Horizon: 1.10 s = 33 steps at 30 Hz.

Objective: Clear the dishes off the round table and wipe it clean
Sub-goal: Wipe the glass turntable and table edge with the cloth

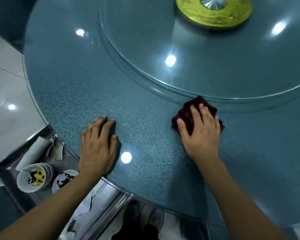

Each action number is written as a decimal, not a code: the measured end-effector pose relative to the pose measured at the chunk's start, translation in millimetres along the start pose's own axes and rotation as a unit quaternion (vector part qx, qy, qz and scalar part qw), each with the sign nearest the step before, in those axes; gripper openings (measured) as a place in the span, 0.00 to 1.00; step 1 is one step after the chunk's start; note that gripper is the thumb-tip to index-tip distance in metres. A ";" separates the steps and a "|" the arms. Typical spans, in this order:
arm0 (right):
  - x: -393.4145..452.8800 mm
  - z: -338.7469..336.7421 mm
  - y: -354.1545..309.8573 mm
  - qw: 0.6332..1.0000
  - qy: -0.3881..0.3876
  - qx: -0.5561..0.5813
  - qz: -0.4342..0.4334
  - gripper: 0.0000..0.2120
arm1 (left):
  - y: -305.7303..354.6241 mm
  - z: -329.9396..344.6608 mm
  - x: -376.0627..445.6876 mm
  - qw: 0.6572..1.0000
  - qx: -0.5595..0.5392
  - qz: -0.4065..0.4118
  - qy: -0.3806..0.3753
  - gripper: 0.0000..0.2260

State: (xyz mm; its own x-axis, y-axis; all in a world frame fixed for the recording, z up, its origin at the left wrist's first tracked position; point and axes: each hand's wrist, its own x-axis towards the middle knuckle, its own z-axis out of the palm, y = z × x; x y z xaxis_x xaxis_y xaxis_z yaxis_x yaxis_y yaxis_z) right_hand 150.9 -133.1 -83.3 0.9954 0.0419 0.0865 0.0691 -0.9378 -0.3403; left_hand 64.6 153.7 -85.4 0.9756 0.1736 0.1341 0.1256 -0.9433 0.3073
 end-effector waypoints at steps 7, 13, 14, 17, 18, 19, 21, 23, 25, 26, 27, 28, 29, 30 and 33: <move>29.6 27.6 -22.6 0.988 0.037 -0.069 0.135 0.36 | -27.8 -11.7 10.5 0.998 -0.050 0.023 0.004 0.19; 64.8 60.8 -114.8 0.997 -0.023 -0.072 0.000 0.33 | -79.3 -16.0 21.9 0.996 -0.054 -0.010 0.069 0.18; 67.8 69.3 -141.0 0.997 -0.035 -0.063 -0.034 0.32 | -79.0 -13.9 21.4 0.994 -0.073 -0.016 0.080 0.17; 60.0 96.4 -228.7 0.982 -0.083 -0.050 -0.162 0.29 | -77.1 -11.6 21.2 0.982 -0.137 -0.026 0.131 0.14; 54.6 104.3 -256.4 0.969 -0.106 -0.052 -0.216 0.28 | -78.0 -10.7 20.4 0.977 -0.148 -0.034 0.152 0.14; 48.5 109.9 -280.0 0.953 -0.132 -0.054 -0.268 0.27 | -80.8 -10.2 18.0 0.971 -0.155 -0.049 0.174 0.13; 40.2 116.0 -298.7 0.926 -0.164 -0.065 -0.333 0.26 | -86.9 -13.6 7.9 0.962 -0.162 -0.072 0.208 0.12; 37.9 110.7 -281.3 0.927 -0.156 -0.047 -0.338 0.25 | -95.6 -20.9 -9.4 0.968 -0.156 -0.053 0.188 0.11; 32.2 96.4 -240.2 0.952 -0.128 -0.021 -0.277 0.25 | -107.9 -28.2 -28.8 0.983 -0.137 -0.009 0.119 0.12; 29.1 87.4 -213.4 0.967 -0.108 -0.015 -0.231 0.25 | -113.5 -32.5 -35.9 0.989 -0.119 0.023 0.084 0.12; 26.6 77.1 -184.1 0.978 -0.090 -0.019 -0.186 0.25 | -118.0 -36.8 -41.1 0.992 -0.096 0.056 0.053 0.14; 23.3 65.6 -154.0 0.986 -0.079 -0.026 -0.144 0.25 | -123.0 -39.8 -44.8 0.994 -0.070 0.085 0.025 0.16; 18.2 54.0 -124.7 0.991 -0.073 -0.029 -0.110 0.26 | -128.5 -41.6 -47.8 0.993 -0.042 0.107 0.005 0.18; 11.2 42.4 -98.0 0.994 -0.068 -0.029 -0.082 0.26 | -134.0 -42.7 -50.3 0.992 -0.021 0.122 -0.007 0.20; -13.7 16.2 -42.7 0.996 -0.065 -0.016 -0.061 0.26 | -140.6 -43.2 -53.4 0.991 -0.002 0.128 -0.032 0.22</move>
State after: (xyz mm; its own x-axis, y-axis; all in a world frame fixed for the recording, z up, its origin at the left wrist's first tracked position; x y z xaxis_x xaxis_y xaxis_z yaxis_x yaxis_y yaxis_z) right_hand 135.4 -88.0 -85.1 0.9801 0.1985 0.0035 0.1901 -0.9332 -0.3051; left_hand -12.9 289.3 -95.0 0.9850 -0.0900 0.1472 -0.1281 -0.9530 0.2746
